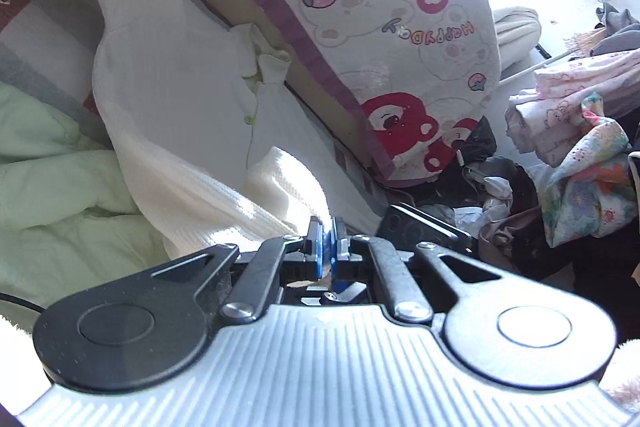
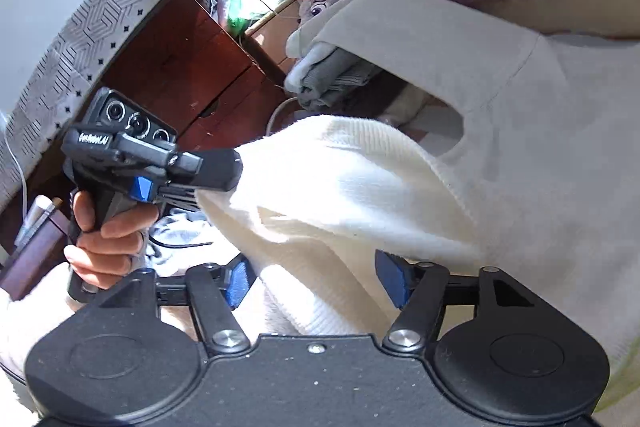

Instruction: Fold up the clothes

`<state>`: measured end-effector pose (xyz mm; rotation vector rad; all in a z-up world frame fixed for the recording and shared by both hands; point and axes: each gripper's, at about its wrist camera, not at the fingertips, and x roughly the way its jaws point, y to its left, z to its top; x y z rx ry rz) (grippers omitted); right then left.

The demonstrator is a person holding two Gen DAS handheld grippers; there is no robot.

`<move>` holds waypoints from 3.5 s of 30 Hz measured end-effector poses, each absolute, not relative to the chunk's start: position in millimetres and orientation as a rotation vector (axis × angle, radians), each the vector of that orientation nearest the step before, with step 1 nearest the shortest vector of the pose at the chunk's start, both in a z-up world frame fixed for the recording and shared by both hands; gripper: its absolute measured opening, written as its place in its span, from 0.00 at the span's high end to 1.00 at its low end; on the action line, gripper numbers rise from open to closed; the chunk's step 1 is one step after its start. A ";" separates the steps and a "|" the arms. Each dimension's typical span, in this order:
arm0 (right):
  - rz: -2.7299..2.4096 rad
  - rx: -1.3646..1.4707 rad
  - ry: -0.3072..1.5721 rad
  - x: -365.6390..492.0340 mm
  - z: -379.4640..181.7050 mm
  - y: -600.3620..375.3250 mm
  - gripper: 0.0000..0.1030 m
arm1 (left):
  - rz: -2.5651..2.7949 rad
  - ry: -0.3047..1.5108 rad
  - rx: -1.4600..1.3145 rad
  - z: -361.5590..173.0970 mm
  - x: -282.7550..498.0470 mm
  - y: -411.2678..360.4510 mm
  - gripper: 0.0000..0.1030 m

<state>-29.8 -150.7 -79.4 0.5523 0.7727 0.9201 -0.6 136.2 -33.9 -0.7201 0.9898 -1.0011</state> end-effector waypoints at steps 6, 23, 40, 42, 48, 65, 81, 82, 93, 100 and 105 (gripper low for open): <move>1.066 0.699 0.826 -35.3 -88.3 -126.8 0.25 | -0.865 0.896 -0.682 -24.5 -14.6 159.8 0.97; 1.194 0.722 0.858 -55.9 -80.8 -107.7 0.81 | -0.739 0.867 -0.635 -25.5 -60.8 194.8 0.97; 0.943 0.258 0.936 -108.4 -44.1 -115.7 0.86 | -0.616 1.049 -0.032 -34.2 -56.2 148.4 0.81; 0.745 0.278 0.945 -128.0 -46.7 -168.1 0.85 | -0.602 1.096 0.044 -46.4 -53.9 126.7 0.77; 0.279 0.269 0.978 -232.6 -54.2 -275.4 0.64 | -0.617 1.174 0.224 -68.0 -51.2 82.7 0.66; 0.012 0.037 1.063 -273.0 -106.7 -237.3 0.56 | -0.537 1.279 0.331 -97.8 -61.2 63.6 0.57; -0.260 0.138 1.059 -326.5 -67.8 -299.2 0.97 | -0.479 1.261 0.418 -96.1 -69.2 53.7 0.63; -0.261 0.140 1.063 -324.8 -71.8 -297.0 0.97 | -0.474 1.262 0.424 -97.4 -68.8 51.8 0.61; -0.221 0.199 0.998 -329.4 -71.3 -299.2 0.96 | -0.443 1.341 0.504 -117.6 -62.3 36.6 0.41; -0.228 0.229 0.853 -345.9 -40.7 -311.3 0.97 | -0.447 1.072 0.662 -52.1 -88.6 57.6 1.00; -0.201 0.363 0.697 -362.0 3.3 -323.7 0.97 | -0.378 0.816 0.366 66.1 -98.7 103.7 1.00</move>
